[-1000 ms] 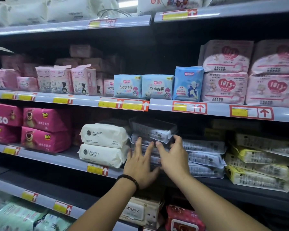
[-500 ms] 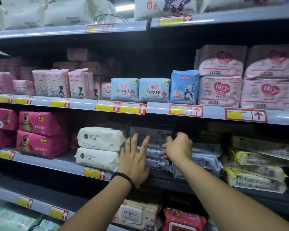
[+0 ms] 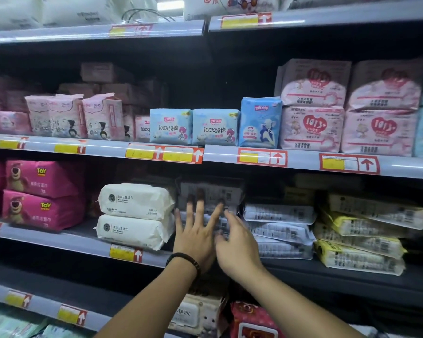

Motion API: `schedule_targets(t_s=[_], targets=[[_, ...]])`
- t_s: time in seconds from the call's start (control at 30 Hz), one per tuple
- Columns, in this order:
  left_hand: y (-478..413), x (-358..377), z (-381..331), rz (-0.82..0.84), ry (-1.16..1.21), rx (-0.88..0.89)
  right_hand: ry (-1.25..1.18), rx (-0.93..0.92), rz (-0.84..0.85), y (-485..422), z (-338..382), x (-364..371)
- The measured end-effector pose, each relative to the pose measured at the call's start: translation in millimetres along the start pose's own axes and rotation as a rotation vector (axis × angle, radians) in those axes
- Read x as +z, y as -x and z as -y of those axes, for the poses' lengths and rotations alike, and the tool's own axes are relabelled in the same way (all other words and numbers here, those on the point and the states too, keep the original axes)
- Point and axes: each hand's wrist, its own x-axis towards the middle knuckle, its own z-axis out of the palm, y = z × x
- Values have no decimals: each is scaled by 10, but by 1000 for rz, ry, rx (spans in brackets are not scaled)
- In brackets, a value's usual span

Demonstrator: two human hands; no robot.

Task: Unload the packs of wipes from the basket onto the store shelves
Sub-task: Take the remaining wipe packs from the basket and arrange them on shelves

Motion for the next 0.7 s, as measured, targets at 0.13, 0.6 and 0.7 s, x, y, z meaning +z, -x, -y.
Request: schedule_targets(t_s=[0.13, 0.6, 0.7], targets=[[-60, -20, -39, 81, -63, -25, 5, 25, 100, -117, 5, -53], [-13, -130, -68, 108, 40, -63, -150, -16, 188, 54, -337, -661], [158, -215, -162, 35, 142, -55, -91, -4, 144, 209, -517, -895]])
